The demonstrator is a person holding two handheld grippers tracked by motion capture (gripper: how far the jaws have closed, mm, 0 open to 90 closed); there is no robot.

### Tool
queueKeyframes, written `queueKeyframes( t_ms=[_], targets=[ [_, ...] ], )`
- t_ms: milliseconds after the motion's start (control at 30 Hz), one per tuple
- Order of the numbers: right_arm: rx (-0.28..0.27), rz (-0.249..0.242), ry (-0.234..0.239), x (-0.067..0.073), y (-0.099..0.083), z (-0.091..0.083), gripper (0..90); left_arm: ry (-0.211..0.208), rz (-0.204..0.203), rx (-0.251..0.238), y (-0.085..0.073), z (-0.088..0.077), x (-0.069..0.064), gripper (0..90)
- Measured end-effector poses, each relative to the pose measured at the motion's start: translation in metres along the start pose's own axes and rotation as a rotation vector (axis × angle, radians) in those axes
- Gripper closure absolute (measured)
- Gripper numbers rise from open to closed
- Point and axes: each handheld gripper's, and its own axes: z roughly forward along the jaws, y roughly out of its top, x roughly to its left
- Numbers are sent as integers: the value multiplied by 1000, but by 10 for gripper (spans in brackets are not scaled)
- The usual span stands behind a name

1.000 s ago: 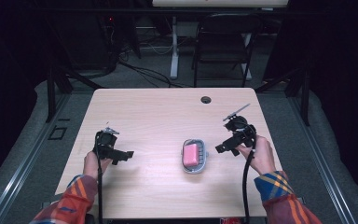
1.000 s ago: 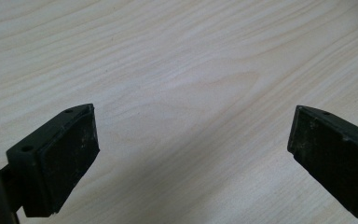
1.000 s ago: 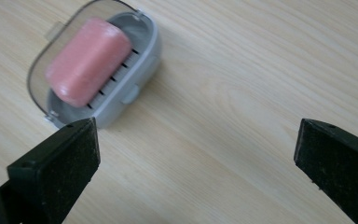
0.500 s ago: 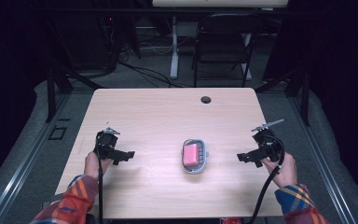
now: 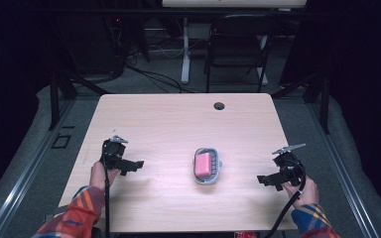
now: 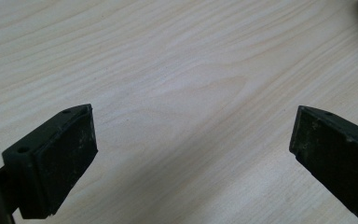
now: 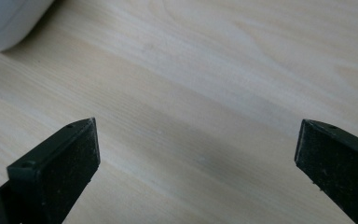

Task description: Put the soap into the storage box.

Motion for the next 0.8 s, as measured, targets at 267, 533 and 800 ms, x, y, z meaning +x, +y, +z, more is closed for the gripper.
queueKeyframes(
  t_ms=[267,533,800],
  targets=[
    [56,46,15,-13,-6,10,0,4,-2,5,0,1,0,5],
    [73,48,54,-9,-3,14,0,-4,-1,1,-2,-1,1,3],
    [89,10,52,-8,-1,17,0,-22,2,-10,-1,0,3,0]
  ],
)
